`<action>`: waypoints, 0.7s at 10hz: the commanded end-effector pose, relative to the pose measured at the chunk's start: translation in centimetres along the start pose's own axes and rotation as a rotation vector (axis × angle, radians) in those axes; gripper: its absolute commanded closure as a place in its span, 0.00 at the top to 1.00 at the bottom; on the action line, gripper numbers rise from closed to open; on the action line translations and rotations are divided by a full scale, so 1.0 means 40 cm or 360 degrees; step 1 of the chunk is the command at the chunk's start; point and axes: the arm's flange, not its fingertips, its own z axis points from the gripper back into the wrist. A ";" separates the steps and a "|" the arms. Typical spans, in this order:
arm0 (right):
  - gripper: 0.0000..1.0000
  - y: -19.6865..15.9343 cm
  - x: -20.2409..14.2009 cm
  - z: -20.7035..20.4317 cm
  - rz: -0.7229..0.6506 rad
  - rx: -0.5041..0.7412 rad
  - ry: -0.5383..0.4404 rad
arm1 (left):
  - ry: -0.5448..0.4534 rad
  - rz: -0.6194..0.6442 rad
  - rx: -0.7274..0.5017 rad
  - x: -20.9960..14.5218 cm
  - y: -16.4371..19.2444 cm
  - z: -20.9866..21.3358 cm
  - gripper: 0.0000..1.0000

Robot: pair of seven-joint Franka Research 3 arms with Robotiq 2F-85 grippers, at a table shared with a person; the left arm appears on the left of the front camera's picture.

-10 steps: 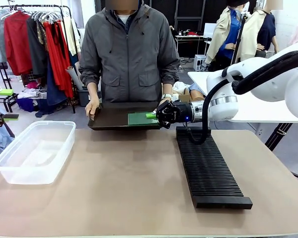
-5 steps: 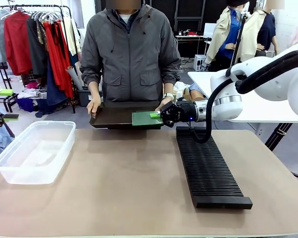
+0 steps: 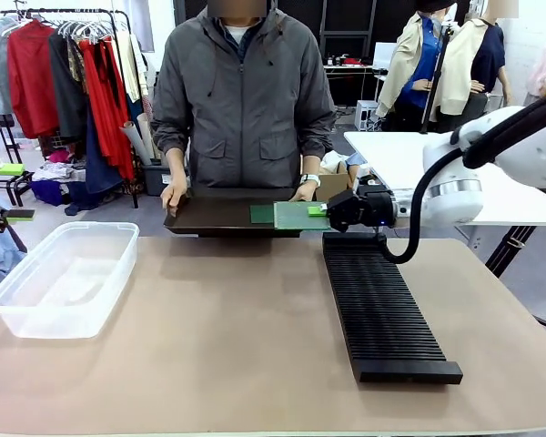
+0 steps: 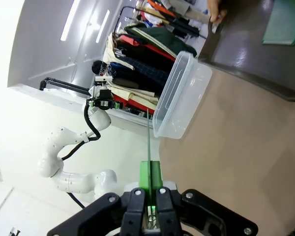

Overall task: Sort PCBs into racks and boxes based on the side picked up.
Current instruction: If the short side of the Blank PCB is picked up, insert it into the PCB Rack ; if the long side is picked up, place it in the Organizing box.

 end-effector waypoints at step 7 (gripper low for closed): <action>0.00 0.002 -0.026 0.261 0.0755 -0.0035 -0.0165 | -0.0002 0.0007 -0.0009 -0.003 -0.003 0.001 1.00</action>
